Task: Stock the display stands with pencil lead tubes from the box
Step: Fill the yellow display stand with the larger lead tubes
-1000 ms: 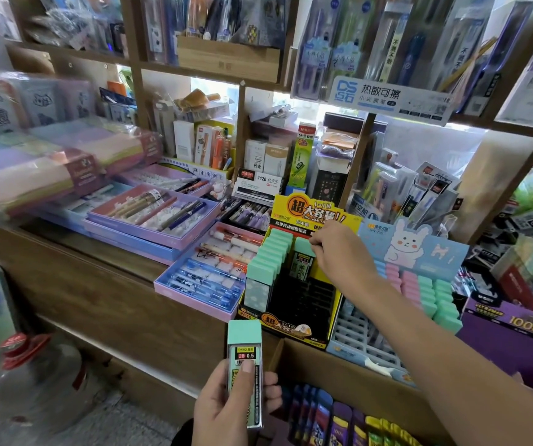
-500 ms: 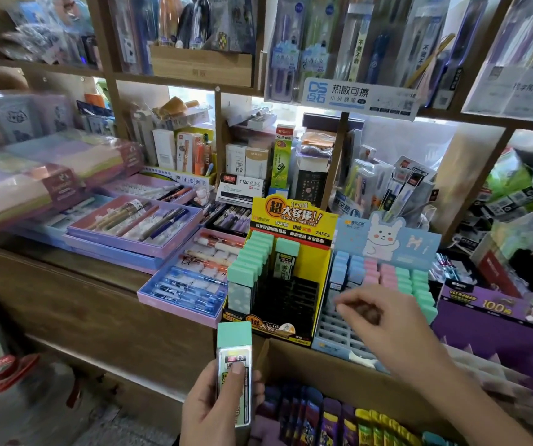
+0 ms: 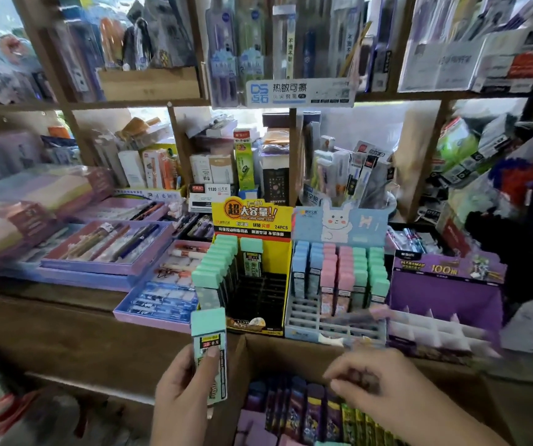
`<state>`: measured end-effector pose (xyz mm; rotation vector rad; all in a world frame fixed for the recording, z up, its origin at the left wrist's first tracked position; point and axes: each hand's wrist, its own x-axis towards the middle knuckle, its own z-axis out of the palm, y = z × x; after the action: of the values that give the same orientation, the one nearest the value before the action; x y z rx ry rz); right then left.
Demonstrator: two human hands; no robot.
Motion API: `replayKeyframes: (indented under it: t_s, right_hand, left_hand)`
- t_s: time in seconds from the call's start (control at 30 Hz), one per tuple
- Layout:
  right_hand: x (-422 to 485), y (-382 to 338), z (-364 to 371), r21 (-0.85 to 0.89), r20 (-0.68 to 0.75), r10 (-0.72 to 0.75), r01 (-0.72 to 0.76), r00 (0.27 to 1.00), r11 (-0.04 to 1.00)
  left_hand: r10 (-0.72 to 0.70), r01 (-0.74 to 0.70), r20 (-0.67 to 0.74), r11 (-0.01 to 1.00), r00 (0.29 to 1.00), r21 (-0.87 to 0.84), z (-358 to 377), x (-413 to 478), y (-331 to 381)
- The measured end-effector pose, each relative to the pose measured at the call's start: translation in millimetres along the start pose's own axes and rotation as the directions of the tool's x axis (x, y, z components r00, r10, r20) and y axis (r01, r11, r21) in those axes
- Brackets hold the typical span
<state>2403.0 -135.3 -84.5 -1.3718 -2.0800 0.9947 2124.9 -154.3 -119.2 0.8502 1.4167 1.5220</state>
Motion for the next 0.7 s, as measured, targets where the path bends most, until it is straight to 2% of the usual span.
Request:
replayKeyframes:
  t_s: [0.07,0.13,0.23,0.43,0.57,0.7]
  right_hand:
    - [-1,11,1,0.006,0.144,0.046,-0.047,0.989,0.999]
    - [-3,29,5,-0.051,0.230,0.108,-0.099,0.967,0.994]
    - [-6,55,13,-0.123,0.233,0.225,-0.201,0.946,0.972]
    - [-4,73,4,-0.059,0.285,0.341,-0.339,0.896,0.939]
    - [-5,84,3,-0.050,0.315,0.414,-0.420,0.854,0.906]
    - [-5,88,4,-0.037,0.342,0.433,-0.448,0.834,0.893]
  left_hand:
    - [0.046,-0.048,0.055,0.998,0.997,0.034,-1,7,12]
    - [0.110,-0.120,0.119,0.990,0.987,0.078,1,15,25]
    - [0.220,-0.252,0.195,0.955,0.956,0.157,5,27,46]
    - [0.376,-0.454,0.338,0.870,0.863,0.193,26,64,91]
    - [0.385,-0.508,0.417,0.828,0.824,0.239,43,92,111]
    - [0.320,-0.516,0.495,0.791,0.807,0.329,58,125,123]
